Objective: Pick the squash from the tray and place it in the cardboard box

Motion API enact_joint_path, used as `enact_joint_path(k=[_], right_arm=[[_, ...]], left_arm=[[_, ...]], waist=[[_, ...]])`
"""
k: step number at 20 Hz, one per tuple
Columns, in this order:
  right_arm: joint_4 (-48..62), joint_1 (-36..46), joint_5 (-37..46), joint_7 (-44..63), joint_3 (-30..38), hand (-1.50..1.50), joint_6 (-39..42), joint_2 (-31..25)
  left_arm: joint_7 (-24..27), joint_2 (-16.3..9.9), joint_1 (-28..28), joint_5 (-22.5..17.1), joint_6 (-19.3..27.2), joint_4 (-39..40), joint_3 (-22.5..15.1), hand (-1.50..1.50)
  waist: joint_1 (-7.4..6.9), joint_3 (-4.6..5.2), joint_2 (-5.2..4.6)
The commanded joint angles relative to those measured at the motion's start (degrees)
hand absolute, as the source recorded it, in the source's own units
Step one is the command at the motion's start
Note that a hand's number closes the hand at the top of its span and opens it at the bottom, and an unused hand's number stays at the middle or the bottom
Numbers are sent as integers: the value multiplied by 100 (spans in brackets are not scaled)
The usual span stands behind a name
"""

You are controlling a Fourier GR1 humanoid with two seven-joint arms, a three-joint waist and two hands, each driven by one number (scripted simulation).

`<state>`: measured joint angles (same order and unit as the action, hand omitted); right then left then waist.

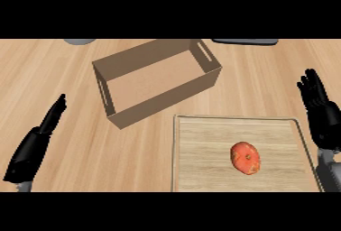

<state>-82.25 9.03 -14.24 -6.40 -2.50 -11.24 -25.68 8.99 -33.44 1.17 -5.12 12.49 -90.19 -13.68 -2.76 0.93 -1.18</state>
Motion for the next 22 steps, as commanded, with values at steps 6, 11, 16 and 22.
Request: enact_joint_path(k=[6,11,16,22], right_arm=[[-515,-1100,799,-34,-1780,-150,589,492],[-363,-1146,3256,-939,-1811,-150,-540,-924],[-1120,-1734,4712,-992,-2126,-150,-1534,-1316],[-3295,-2612,5570,826,-2053,-150,-828,-2167]], left_arm=[[-643,535,-1056,-400,-688,30,-354,0],[-732,778,-766,-496,-622,-1,-555,0],[-740,1055,-914,-422,-538,239,-636,0],[-1025,1173,-1278,-373,-654,390,-612,0]], waist=[[482,-88,106],[653,-66,145],[614,-69,164],[509,-67,150]])
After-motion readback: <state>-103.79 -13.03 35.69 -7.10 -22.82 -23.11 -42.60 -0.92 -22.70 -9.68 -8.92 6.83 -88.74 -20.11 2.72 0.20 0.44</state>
